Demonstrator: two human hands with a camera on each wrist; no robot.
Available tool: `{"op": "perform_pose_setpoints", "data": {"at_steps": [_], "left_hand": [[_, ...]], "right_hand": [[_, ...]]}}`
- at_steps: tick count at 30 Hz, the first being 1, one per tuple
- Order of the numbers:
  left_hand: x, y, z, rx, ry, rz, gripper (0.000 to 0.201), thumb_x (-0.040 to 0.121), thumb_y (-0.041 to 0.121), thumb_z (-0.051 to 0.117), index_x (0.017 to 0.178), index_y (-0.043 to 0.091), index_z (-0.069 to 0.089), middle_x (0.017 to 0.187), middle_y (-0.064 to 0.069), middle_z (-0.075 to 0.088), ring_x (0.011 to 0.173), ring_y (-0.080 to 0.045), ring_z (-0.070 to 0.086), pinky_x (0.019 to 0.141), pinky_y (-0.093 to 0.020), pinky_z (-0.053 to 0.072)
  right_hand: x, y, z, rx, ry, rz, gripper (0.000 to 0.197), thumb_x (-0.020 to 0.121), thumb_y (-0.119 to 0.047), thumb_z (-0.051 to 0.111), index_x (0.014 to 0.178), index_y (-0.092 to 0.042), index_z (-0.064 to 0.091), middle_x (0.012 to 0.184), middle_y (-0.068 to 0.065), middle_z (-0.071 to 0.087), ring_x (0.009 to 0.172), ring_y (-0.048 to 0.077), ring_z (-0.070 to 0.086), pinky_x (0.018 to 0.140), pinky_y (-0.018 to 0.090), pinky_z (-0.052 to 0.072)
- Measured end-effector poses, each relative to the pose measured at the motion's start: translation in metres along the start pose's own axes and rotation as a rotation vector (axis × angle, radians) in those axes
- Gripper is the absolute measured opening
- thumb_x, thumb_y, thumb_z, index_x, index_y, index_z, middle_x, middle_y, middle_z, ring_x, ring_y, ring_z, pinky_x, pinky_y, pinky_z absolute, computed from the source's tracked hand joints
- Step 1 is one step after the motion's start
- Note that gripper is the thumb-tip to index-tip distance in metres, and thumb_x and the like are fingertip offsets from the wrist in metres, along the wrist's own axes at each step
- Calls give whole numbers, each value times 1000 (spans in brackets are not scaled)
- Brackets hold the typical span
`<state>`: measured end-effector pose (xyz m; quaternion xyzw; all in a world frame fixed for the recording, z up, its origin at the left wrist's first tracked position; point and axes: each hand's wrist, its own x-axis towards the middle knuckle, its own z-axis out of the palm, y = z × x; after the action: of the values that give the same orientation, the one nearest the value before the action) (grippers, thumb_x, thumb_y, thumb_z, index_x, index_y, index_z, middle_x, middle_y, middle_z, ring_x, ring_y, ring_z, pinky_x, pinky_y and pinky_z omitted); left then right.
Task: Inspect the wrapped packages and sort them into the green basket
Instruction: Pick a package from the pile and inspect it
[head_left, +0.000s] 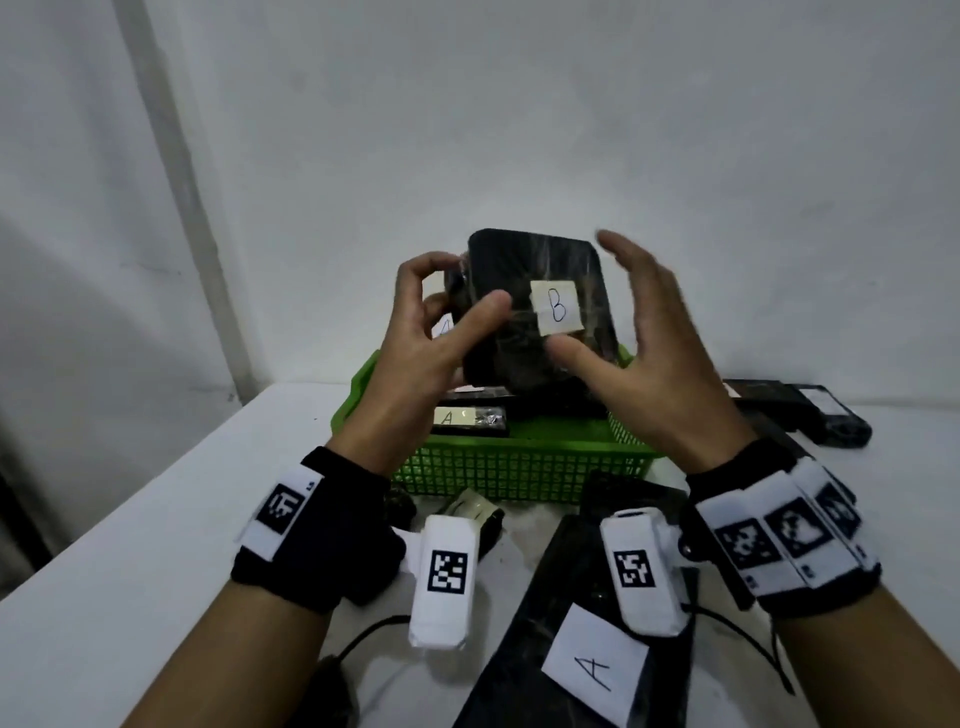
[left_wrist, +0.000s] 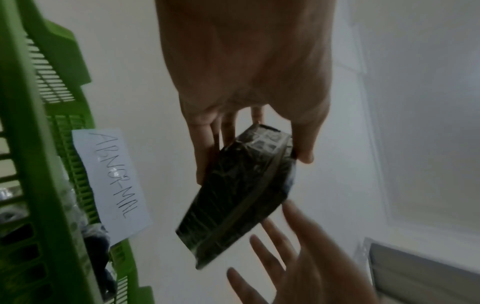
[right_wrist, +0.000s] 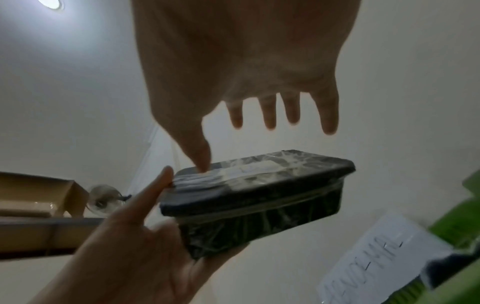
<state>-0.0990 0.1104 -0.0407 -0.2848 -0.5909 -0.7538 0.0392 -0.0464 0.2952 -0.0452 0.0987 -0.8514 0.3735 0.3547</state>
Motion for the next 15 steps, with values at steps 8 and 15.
{"op": "perform_pose_setpoints", "data": {"at_steps": [8,15], "left_hand": [[-9,18,8,152,-247,-5,45,95,49,39,138,40,52,131,10,62,117,-16,65,90,-43,58],[-4,16,5,161,-78,-173,53,94,68,40,132,36,58,126,-3,63,91,-20,72,70,-33,59]], "right_hand": [[-3,-4,7,368,-183,149,95,78,-59,70,154,-53,14,131,-18,66,119,13,66,99,51,55],[-7,-11,17,497,-126,132,68,95,-31,65,155,-31,32,128,-14,69,118,7,65,102,44,54]]}}
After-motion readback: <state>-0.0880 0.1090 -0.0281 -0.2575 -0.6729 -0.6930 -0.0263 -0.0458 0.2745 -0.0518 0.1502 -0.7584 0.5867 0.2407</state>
